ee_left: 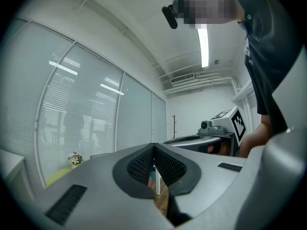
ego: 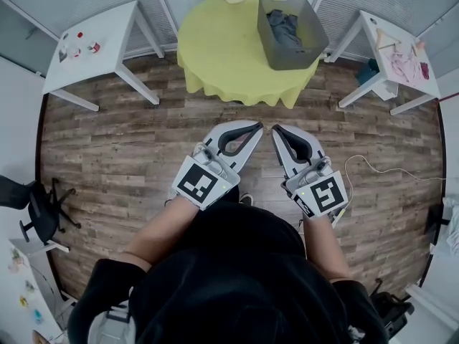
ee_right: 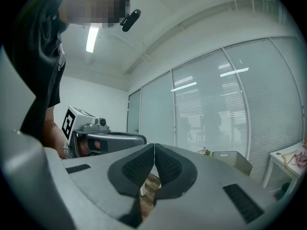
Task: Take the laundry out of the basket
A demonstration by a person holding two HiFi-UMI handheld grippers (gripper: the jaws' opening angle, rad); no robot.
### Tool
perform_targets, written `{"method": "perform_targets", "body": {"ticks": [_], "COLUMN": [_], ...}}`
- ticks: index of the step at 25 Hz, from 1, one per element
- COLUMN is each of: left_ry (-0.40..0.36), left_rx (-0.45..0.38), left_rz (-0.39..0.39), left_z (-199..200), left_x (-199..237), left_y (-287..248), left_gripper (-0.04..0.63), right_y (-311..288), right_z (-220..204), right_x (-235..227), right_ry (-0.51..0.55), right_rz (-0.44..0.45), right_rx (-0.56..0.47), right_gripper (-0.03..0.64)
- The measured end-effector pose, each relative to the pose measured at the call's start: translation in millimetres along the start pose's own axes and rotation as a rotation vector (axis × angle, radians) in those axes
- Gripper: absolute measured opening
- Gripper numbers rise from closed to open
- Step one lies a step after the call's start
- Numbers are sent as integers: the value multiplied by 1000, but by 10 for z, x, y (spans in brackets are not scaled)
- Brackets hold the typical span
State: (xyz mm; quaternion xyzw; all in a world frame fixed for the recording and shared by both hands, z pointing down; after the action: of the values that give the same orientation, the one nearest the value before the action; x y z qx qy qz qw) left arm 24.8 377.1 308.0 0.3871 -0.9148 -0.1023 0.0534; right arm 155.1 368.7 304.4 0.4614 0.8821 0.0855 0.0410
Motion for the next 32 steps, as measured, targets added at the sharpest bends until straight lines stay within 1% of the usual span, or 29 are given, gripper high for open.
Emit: {"method": "perform_targets", "body": {"ticks": [3,7,12,17,21,27,32], "left_ry": [-11,0,10,5,22,43,52], "left_rx": [-4,-2,-1,-3,4,9,14], "left_rz": [-12,-21,-36,-68,-87,-106,-115], "left_z": [-9,-39,-59,-76,-115,-203,-250], "left_x": [242,588,1007,1356,1628,1935,2050], "left_y": [-111,-247,-356,-425,-465,-530,-663], "left_gripper": [6,6,6,6,6,6,6], "right_y": [-211,-535,-920,-1220,-1436,-1641,-1689], "right_z": [-37,-96,-155,-198,-285,-369,-368], "right_x": [-144,-332,-467,-595,-670,-768,-946], "right_ry": [7,4,45,30,22,25,39], "right_rz": [-9,-21,-27,-67,-95,-144,-166], "right_rx": [10,16,42,28,39,46,44], "right_gripper": [23,23,23,23,23,23,23]}}
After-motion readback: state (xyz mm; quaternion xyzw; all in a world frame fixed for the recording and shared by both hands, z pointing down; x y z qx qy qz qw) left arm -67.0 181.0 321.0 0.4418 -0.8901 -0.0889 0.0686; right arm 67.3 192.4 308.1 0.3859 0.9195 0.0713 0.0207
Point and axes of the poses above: the fingertips, and each gripper's own axes: y backward along the fingers, x to its left, z out of its top, the point moved 7 cm from there along y, backward along the fingers, and after that the axes turned 13 degrees about -x, right-handed, at the moved point
